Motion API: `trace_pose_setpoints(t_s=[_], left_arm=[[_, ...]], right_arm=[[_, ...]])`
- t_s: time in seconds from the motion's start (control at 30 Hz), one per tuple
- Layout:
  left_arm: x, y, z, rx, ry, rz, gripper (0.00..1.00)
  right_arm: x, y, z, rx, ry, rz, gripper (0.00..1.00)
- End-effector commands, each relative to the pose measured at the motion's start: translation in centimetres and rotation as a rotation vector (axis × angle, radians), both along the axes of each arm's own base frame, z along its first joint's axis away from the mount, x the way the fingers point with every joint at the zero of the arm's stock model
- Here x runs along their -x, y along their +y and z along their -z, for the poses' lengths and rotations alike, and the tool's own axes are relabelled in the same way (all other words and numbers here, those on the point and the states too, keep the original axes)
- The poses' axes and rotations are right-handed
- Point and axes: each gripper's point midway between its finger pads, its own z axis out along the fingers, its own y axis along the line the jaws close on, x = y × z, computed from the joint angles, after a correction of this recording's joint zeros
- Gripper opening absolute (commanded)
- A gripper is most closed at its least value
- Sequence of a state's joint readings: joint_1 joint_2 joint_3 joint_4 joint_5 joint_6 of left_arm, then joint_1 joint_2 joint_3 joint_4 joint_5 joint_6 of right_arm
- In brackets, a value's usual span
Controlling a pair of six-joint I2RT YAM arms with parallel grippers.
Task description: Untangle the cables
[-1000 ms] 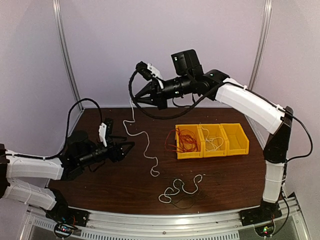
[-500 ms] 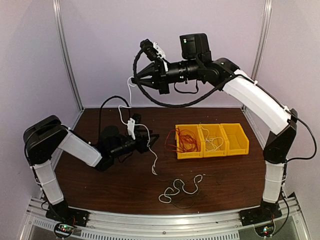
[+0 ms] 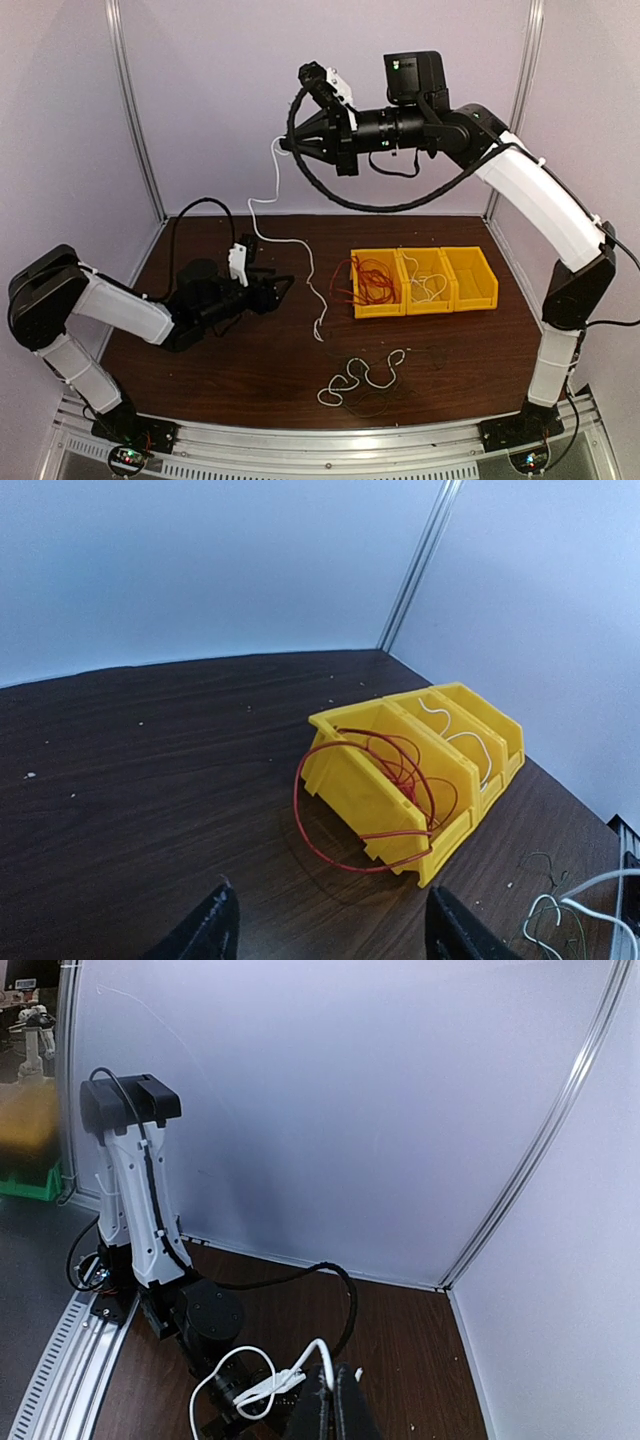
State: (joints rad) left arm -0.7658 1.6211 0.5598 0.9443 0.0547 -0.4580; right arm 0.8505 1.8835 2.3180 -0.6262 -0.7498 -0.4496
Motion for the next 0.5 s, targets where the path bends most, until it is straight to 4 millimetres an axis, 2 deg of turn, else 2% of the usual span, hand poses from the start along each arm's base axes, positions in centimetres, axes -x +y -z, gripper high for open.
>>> trace_pose_setpoints(t_s=[0.0, 0.13, 0.27, 0.33, 0.47], left_arm=[[1.9, 2.7, 2.2, -0.065, 0.057, -0.039, 0.65], [5.6, 0.7, 0.7, 0.019, 0.028, 0.162, 0.65], [7.9, -3.7, 0.6, 0.003, -0.011, 0.305, 0.65], [7.8, -5.5, 0.9, -0.004, -0.005, 0.322, 0.65], [5.4, -7.9, 2.3, -0.003, 0.046, 0.282, 0.65]], right_arm=[[-1.3, -0.1, 1.3, 0.033, 0.004, 0.057, 0.00], [-2.3, 0.3, 1.7, 0.035, 0.005, 0.089, 0.00], [-2.8, 0.6, 2.0, 0.034, 0.010, 0.102, 0.00], [-2.9, 0.6, 1.9, 0.032, 0.009, 0.109, 0.00], [-2.8, 0.2, 1.4, 0.024, 0.001, 0.115, 0.00]])
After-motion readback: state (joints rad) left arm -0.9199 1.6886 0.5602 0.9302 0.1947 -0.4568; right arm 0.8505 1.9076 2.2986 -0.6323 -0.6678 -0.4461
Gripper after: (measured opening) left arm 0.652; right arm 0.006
